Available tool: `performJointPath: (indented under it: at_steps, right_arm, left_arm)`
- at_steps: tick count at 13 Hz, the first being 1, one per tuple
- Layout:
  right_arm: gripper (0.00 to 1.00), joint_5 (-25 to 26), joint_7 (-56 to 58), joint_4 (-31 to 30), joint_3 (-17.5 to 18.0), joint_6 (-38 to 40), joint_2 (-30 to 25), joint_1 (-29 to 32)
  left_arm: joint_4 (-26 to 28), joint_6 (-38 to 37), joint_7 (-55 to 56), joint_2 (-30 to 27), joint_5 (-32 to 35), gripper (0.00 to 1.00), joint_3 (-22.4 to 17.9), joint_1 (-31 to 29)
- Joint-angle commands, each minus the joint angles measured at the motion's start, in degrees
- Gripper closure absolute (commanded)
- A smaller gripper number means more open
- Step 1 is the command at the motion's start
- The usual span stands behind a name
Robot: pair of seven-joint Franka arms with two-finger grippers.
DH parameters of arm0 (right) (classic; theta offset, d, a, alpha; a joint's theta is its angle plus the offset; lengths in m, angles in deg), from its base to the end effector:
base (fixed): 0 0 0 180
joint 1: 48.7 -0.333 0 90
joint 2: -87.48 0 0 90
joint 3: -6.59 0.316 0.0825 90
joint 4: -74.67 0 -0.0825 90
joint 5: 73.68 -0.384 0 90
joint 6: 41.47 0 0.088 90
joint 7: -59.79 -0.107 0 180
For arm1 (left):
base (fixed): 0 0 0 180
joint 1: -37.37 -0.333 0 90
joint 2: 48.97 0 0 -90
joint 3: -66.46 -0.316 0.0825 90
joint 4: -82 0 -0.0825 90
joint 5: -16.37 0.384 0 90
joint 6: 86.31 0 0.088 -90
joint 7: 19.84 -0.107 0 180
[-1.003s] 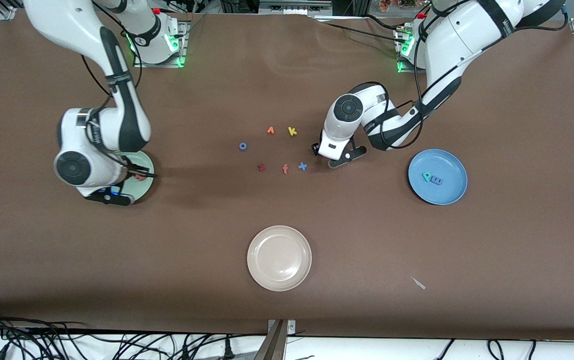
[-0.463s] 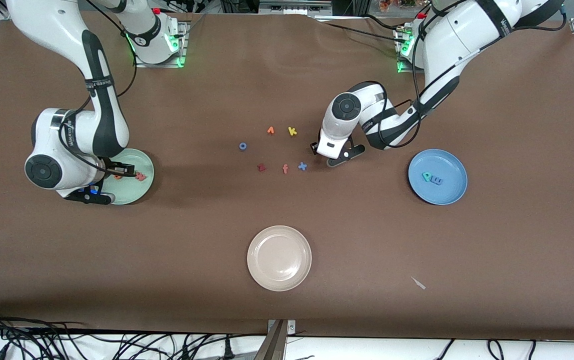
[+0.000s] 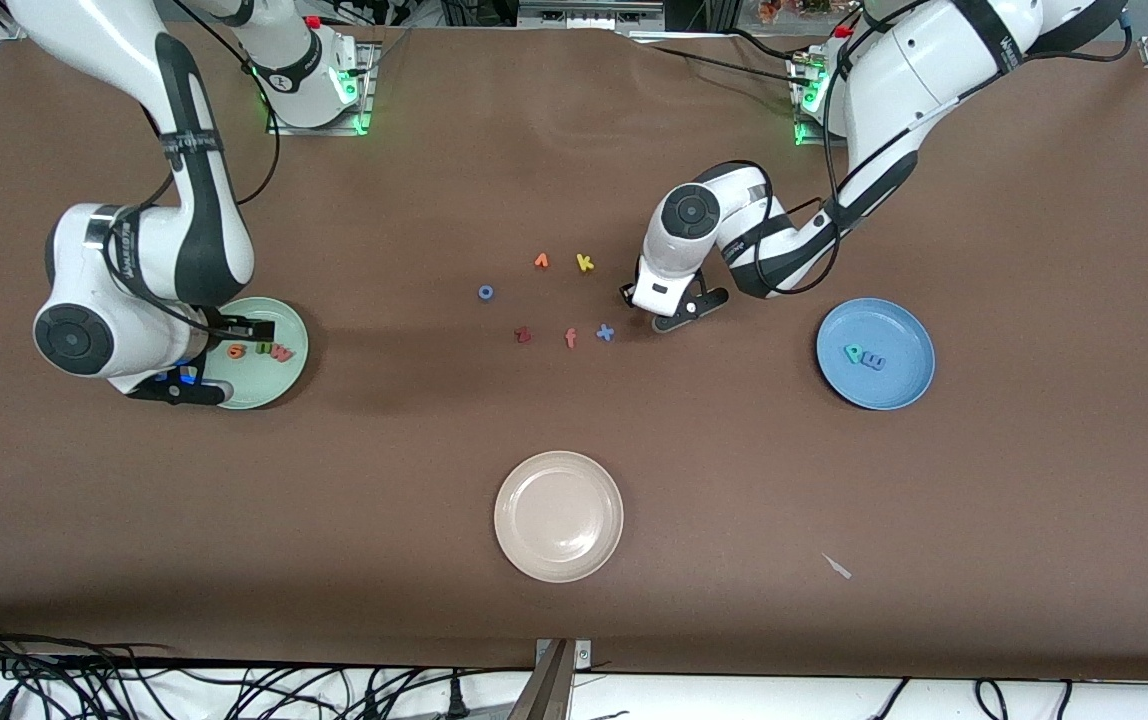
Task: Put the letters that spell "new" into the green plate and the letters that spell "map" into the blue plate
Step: 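Place the orange 6 on the green plate with the right gripper, then place the yellow a on the blue plate while the right gripper retracts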
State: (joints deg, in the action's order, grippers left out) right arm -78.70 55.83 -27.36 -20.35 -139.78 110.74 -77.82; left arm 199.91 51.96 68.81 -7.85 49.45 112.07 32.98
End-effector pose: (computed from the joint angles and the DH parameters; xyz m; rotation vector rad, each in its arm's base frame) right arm 0.5906 0.0488 0.3236 2.9507 -0.1011 -0.6275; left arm 0.4303 -0.3810 0.1701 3.0396 0.7293 -0.2378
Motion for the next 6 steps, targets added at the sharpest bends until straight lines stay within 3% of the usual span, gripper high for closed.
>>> performJointPath:
  at_steps: [1, 4, 6]
  right_arm:
    - [0.00, 1.06, 0.62, -0.79, 0.22, 6.54, -7.50, -1.28]
    - [0.00, 2.03, 1.58, -0.53, 1.09, 10.76, -13.49, -1.37]
    - [0.00, 2.29, 3.85, 1.04, 0.84, 12.79, -15.78, -1.29]
  left_arm:
    - [-0.40, -0.19, 0.82, 2.38, 0.23, 0.73, -0.52, 0.88]
    - [-0.66, -0.37, 0.56, 1.85, 0.31, 0.79, -0.52, 0.18]
    - [-1.44, -4.30, -0.14, -0.16, 1.10, 0.80, -0.61, -1.66]
